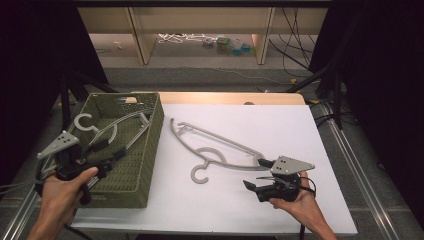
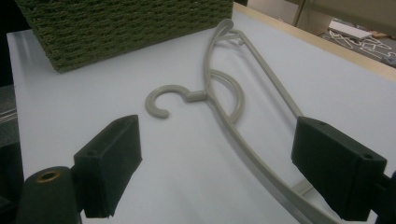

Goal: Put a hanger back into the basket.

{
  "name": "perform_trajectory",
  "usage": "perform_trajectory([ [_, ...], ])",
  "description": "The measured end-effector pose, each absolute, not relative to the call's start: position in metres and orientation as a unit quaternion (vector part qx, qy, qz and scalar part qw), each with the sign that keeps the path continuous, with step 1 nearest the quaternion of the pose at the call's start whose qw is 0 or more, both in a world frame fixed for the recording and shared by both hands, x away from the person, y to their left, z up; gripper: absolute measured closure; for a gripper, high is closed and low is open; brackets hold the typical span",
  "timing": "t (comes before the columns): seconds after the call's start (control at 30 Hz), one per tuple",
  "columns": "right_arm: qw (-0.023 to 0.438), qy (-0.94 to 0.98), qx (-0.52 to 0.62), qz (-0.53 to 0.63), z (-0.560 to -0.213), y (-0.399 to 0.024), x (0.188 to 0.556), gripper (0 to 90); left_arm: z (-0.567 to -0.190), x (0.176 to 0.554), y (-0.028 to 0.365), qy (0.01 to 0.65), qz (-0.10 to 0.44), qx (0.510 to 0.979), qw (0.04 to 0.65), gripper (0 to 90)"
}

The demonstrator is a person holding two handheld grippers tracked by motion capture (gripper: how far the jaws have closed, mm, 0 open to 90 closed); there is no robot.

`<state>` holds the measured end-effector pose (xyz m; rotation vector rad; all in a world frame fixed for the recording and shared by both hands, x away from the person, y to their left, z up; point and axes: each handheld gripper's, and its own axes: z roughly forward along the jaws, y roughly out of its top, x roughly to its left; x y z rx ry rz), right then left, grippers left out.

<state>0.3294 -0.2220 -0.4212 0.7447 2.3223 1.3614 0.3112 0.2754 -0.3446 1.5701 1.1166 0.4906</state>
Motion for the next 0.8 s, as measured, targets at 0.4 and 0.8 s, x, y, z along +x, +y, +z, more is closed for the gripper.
perform_trajectory([
  [0.4, 0.164, 0.816, 0.269, 0.485, -0.424, -0.223, 0.33, 16.9, -0.382, 0.304, 0.217, 0.419, 0.176, 0.693, 0.559, 22.0],
  [0.8, 0.165, 0.815, 0.271, 0.485, -0.425, -0.223, 0.33, 16.9, -0.4, 0.294, 0.199, 0.378, 0.204, 0.7, 0.571, 22.0],
])
